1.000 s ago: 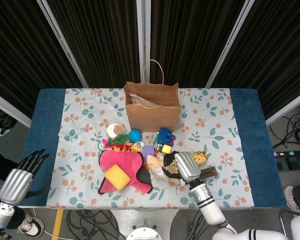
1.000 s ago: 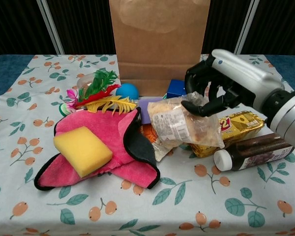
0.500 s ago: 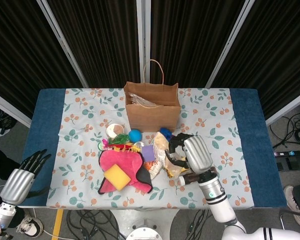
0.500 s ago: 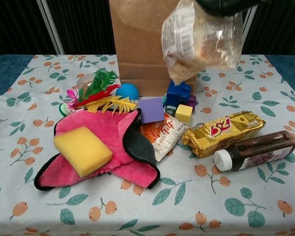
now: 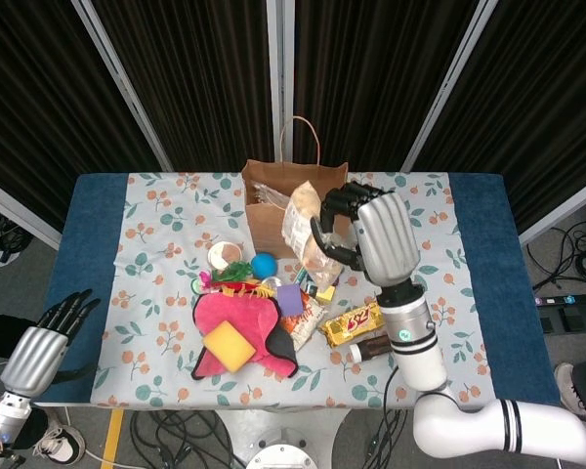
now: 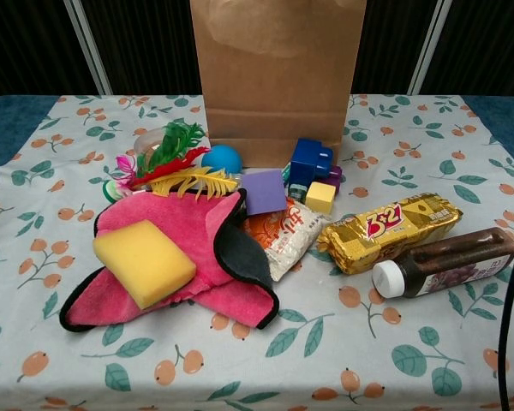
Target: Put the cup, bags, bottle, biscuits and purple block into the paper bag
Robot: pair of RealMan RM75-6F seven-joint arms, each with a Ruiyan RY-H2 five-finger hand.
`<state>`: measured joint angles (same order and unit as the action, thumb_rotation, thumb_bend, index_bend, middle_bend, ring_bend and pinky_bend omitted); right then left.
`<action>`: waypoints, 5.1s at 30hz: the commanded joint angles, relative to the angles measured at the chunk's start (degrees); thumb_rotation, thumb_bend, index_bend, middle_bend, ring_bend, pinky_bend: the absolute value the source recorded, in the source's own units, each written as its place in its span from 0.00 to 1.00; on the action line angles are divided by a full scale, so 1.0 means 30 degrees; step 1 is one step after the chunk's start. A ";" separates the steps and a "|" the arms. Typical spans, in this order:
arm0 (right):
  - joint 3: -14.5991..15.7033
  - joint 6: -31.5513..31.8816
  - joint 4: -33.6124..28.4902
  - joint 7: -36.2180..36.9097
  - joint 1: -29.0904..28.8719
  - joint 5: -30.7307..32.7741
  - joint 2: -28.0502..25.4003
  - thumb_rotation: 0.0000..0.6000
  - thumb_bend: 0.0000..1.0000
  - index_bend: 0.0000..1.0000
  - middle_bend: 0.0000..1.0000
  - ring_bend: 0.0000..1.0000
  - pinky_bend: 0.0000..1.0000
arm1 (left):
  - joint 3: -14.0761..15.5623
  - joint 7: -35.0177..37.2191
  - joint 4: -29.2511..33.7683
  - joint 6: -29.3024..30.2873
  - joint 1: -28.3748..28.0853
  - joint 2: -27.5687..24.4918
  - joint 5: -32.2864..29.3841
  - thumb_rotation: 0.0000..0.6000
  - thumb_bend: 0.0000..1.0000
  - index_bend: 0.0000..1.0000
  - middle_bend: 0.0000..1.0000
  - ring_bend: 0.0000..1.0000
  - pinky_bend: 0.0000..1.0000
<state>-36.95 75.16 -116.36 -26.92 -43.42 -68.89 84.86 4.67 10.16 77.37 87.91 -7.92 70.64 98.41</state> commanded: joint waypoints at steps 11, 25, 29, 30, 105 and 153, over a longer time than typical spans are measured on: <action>-0.1854 -0.0185 0.5845 0.0105 -0.3465 0.3465 0.0746 1.00 0.37 0.78 0.68 0.57 0.69 | -0.0223 0.0315 -0.0392 -0.0514 -0.0187 0.0051 -0.0557 1.00 0.00 0.09 0.07 0.06 0.19; -0.0614 -0.1014 1.0740 0.2239 -0.4860 0.4978 0.2359 1.00 0.37 0.78 0.68 0.57 0.69 | -0.0256 0.0373 -0.0553 -0.0654 -0.0183 0.0063 -0.0791 1.00 0.00 0.09 0.07 0.06 0.19; -0.0316 -0.1294 1.1298 0.2496 -0.4993 0.5338 0.2545 1.00 0.34 0.77 0.66 0.56 0.68 | -0.0252 0.0406 -0.0593 -0.0650 -0.0130 0.0046 -0.0871 1.00 0.00 0.09 0.07 0.06 0.19; -0.0238 -0.1418 1.1385 0.2608 -0.5002 0.5444 0.2552 1.00 0.32 0.75 0.64 0.54 0.66 | -0.0260 0.0417 -0.0604 -0.0645 -0.0123 0.0043 -0.0890 1.00 0.00 0.09 0.07 0.06 0.19; 1.4785 -0.3861 1.2512 0.7978 0.6039 -1.0148 -0.2292 1.00 0.00 0.23 0.29 0.11 0.17 | -0.0116 0.0274 -0.1001 0.0454 0.0386 0.0598 -0.0310 1.00 0.00 0.09 0.07 0.06 0.19; 1.1054 0.3369 1.1726 0.6750 0.5700 -1.1638 -0.1725 1.00 0.35 0.75 0.67 0.54 0.63 | -0.0095 0.0328 -0.0717 0.0559 0.0310 0.0422 -0.0072 1.00 0.00 0.09 0.07 0.06 0.19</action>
<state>0.08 83.66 -75.87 -4.67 -24.50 -103.97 82.99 4.38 11.15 75.19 89.61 -6.98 71.92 98.19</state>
